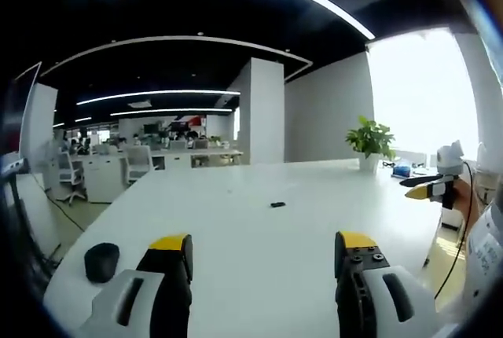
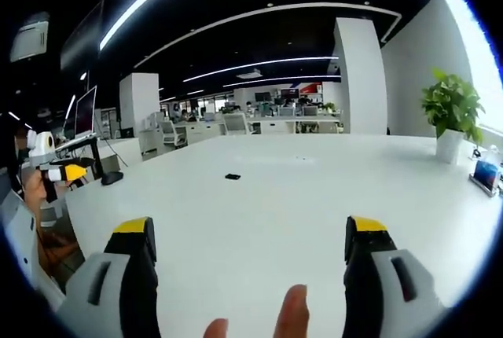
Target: Snap the two parts of the plastic buckle together until the buckle closes and remains connected.
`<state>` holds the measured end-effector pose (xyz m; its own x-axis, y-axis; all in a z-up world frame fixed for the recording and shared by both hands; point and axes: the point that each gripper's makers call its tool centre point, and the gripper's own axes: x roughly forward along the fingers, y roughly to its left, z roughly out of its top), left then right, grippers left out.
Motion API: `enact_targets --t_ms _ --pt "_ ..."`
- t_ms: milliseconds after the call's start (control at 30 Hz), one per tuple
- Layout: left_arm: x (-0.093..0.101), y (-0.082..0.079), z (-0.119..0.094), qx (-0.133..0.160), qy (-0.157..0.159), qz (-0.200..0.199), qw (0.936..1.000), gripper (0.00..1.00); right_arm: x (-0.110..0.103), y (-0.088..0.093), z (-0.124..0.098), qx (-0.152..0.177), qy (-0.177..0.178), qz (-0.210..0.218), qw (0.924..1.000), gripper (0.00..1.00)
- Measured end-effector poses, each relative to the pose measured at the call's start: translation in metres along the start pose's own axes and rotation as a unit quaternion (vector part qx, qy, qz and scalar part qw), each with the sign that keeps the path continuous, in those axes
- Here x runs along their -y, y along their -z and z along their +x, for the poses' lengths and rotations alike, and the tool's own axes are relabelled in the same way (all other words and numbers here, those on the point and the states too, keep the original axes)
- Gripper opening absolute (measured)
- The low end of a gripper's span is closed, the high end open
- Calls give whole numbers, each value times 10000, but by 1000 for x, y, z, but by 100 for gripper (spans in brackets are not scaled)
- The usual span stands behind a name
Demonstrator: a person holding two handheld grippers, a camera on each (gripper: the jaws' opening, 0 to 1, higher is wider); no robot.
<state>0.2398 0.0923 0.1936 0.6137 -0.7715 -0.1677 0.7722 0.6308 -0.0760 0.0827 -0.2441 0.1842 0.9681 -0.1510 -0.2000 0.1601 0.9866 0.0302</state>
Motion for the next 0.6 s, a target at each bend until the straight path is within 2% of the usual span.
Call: enact_targets --t_ms 267,400,600 --pt "-5 20 7 -200 -83 -219 9995 74 6 0 -7 141 94 98 9998 100" --pt "-4 21 6 -191 -118 -233 9995 75 9 3 -12 140 196 98 9997 100" --pt "-1 18 8 -152 -109 -286 9994 74 9 8 -13 90 155 59 9998 100"
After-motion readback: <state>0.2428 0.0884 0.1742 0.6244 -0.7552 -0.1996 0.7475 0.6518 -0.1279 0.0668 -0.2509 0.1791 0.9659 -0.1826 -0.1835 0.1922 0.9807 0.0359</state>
